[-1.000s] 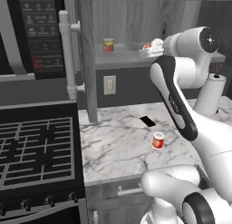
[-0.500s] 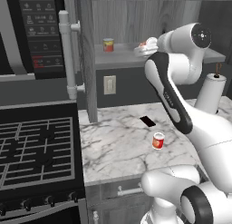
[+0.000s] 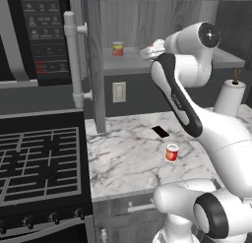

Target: Pick the cans from the counter and place them in their designated side in the cabinet.

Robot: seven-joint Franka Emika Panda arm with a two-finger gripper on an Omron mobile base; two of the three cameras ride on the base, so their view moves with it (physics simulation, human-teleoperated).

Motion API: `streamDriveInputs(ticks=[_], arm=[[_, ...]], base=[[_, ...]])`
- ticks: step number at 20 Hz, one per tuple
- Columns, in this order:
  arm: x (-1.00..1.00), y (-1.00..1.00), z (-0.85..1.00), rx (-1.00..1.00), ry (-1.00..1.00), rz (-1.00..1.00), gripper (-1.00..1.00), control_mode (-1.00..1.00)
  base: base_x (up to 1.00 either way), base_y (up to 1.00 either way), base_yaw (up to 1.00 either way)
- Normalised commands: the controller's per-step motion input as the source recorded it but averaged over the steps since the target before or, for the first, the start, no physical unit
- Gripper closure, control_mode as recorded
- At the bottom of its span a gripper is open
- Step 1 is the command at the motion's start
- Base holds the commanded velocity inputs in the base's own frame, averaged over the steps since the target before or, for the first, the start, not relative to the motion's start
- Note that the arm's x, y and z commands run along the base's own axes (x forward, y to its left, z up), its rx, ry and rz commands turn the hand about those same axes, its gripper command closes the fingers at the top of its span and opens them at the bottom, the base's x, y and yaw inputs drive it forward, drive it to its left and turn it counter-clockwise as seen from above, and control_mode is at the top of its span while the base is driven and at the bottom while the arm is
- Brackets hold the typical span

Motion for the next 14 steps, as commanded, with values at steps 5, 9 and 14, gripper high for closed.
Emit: streamDriveInputs(ticks=[5, 9, 14], arm=[[0.32, 0.04, 0.0, 0.0, 0.03, 0.0, 1.0, -1.0], [0.32, 0.07, 0.0, 0.0, 0.03, 0.0, 1.0, -1.0], [0.36, 0.05, 0.0, 0.0, 0.03, 0.0, 1.0, -1.0]], base=[[0.0, 0.0, 0.0], [0.0, 0.0, 0.0], [0.0, 0.0, 0.0]])
